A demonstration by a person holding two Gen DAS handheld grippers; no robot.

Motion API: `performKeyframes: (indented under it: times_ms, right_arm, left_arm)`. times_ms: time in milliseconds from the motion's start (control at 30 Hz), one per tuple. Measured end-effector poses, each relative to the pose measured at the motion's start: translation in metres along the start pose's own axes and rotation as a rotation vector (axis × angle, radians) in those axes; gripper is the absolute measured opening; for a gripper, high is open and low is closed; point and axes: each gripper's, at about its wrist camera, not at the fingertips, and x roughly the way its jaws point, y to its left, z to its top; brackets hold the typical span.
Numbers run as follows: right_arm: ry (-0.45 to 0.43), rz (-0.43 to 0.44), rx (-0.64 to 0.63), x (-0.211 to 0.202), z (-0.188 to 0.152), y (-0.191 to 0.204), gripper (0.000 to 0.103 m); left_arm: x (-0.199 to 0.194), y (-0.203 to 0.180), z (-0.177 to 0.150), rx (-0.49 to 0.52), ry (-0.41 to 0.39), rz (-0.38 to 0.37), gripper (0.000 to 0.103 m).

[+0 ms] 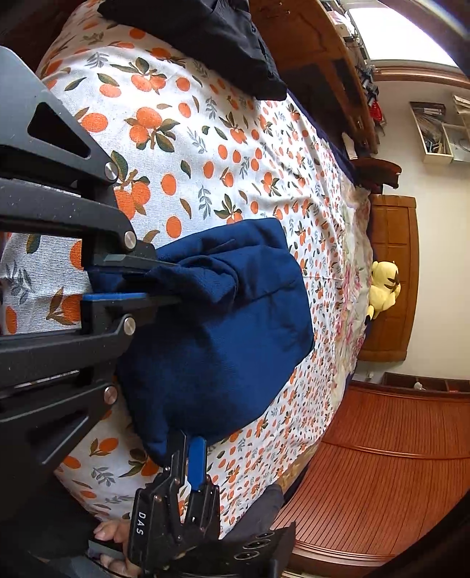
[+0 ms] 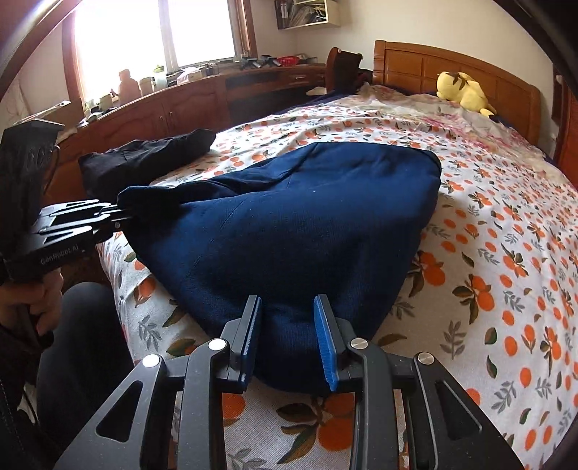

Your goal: Fold large clothes

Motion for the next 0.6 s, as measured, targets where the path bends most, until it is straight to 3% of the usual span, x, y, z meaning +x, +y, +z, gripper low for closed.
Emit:
performKeyframes:
  times_ms: [200, 333, 400, 433, 500, 600]
  right_arm:
    - [-0.017, -0.002, -0.034, -0.009, 0.014, 0.001, 0.031]
    - [-0.089, 0.017, -0.035, -0.028, 0.028, -0.011, 0.031]
    - [-0.111, 0.006, -0.032, -0.03, 0.038, -0.023, 0.031]
    - [-0.115, 0.0, -0.032, -0.027, 0.044, -0.028, 0.031]
    - [-0.116, -0.017, -0.036, -0.019, 0.054, -0.037, 0.031]
    - [-0.098, -0.032, -0.039, 0.005, 0.067, -0.051, 0.032]
  left_arm:
    - [-0.013, -0.001, 0.002, 0.002, -0.014, 0.014, 0.01]
    - [-0.026, 0.004, 0.002, -0.011, -0.037, 0.024, 0.02]
    - [-0.033, 0.006, 0.002, -0.01, -0.052, 0.027, 0.031]
    - [-0.036, 0.007, 0.002, -0.011, -0.058, 0.023, 0.042]
    - [-0.042, 0.011, 0.001, -0.02, -0.071, 0.02, 0.045]
    - [-0.042, 0.018, -0.004, -0.027, -0.073, 0.024, 0.074]
